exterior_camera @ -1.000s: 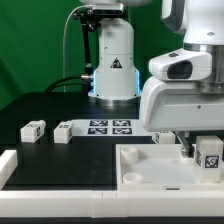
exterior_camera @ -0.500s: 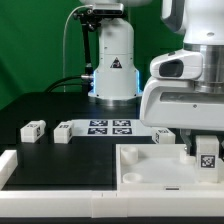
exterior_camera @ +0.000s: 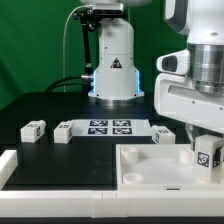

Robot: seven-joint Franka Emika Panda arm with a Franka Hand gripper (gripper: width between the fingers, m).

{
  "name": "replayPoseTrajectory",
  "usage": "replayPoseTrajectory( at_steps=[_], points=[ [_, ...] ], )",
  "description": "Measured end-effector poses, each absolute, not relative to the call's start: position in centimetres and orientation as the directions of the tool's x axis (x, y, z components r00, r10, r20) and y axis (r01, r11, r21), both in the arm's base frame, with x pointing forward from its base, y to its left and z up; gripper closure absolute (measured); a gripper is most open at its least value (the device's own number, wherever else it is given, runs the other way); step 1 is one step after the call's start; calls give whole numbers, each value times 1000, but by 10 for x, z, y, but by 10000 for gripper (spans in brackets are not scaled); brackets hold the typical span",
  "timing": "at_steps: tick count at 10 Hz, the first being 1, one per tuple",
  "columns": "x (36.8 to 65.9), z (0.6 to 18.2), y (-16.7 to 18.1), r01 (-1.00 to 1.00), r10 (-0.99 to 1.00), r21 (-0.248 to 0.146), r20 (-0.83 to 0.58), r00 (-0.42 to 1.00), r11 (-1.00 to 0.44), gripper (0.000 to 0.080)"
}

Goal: Assemble one leg

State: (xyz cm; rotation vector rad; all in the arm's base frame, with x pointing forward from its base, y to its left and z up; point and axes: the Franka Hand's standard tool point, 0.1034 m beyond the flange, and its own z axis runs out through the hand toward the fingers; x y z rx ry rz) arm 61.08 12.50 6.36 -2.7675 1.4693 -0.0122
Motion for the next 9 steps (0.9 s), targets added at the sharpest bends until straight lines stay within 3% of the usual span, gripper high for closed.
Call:
replayPoseTrajectory(
  at_steps=[3,7,9],
  points=[
    [611,64,127,-983,-983,-12,-8,183,-182,506],
    [610,64,127,-967,-967,-4,-17,-254,255,506],
    [610,64,127,-956,-956,-5,-20,-293,293,506]
  ],
)
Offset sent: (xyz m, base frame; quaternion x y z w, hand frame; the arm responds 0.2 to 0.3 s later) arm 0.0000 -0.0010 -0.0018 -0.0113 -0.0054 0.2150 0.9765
